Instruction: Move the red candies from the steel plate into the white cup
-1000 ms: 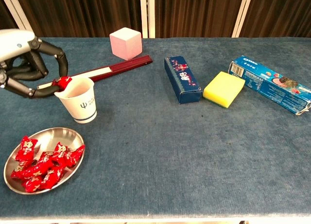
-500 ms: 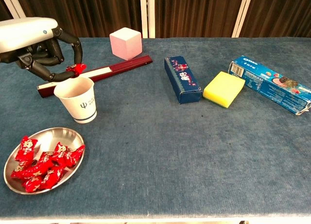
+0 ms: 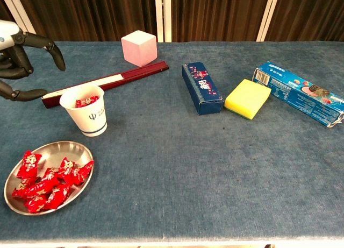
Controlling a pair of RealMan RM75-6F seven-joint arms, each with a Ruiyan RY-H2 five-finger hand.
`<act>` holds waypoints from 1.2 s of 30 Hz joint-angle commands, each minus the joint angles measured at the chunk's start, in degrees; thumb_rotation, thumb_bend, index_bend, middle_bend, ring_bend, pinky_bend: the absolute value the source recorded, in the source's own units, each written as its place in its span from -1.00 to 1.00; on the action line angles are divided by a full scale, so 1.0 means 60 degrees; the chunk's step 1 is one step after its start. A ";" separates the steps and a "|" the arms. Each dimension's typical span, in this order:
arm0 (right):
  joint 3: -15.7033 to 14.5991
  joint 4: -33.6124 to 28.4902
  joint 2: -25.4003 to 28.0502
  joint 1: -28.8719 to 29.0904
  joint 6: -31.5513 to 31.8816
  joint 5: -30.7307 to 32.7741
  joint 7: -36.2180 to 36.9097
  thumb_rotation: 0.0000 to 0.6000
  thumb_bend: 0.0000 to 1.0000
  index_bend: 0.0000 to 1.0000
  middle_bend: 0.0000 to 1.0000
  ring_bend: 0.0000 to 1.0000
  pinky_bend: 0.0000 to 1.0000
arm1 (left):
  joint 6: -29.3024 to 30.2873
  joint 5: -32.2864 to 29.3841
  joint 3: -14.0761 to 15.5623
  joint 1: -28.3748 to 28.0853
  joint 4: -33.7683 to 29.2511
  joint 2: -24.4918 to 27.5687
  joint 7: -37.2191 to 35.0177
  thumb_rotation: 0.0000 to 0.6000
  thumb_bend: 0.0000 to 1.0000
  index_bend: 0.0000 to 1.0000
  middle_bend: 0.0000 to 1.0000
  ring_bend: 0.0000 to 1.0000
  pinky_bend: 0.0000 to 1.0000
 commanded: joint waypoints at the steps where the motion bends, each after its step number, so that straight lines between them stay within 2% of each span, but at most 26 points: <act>1: -0.0004 -0.0030 0.0009 -0.0002 0.0026 -0.0041 -0.0028 1.00 -0.68 -1.00 -0.97 -1.00 -0.95 | 0.0165 0.0930 0.0681 0.0242 0.0199 0.0068 -0.0305 1.00 -0.52 -0.20 0.92 0.84 0.67; 7: -0.0035 -0.0090 0.0024 -0.0014 0.0058 -0.0121 -0.0086 1.00 -0.68 -1.00 -0.97 -1.00 -0.95 | -0.0737 0.1267 0.1118 0.0015 0.0444 -0.0489 0.0090 1.00 -0.52 -0.19 0.92 0.84 0.67; 19: -0.0070 0.0033 -0.0024 -0.0042 0.0038 -0.0083 0.0045 1.00 -0.68 -1.00 -0.97 -1.00 -0.95 | -0.1622 0.0498 0.1112 -0.0024 0.0675 -0.1112 0.1430 1.00 -0.57 -0.19 0.92 0.85 0.67; 26: -0.0064 0.0068 -0.0043 -0.0015 0.0008 -0.0087 0.0058 1.00 -0.68 -1.00 -0.97 -1.00 -0.95 | -0.1747 0.0087 0.1042 0.0029 0.0762 -0.1219 0.1741 1.00 -0.57 -0.18 0.92 0.85 0.67; 36: -0.0059 0.0031 -0.0041 0.0032 -0.0064 -0.0078 0.0021 1.00 -0.68 -1.00 -0.97 -1.00 -0.95 | -0.1678 0.0023 0.1039 0.0068 0.0737 -0.1145 0.1810 1.00 -0.57 -0.16 0.92 0.84 0.67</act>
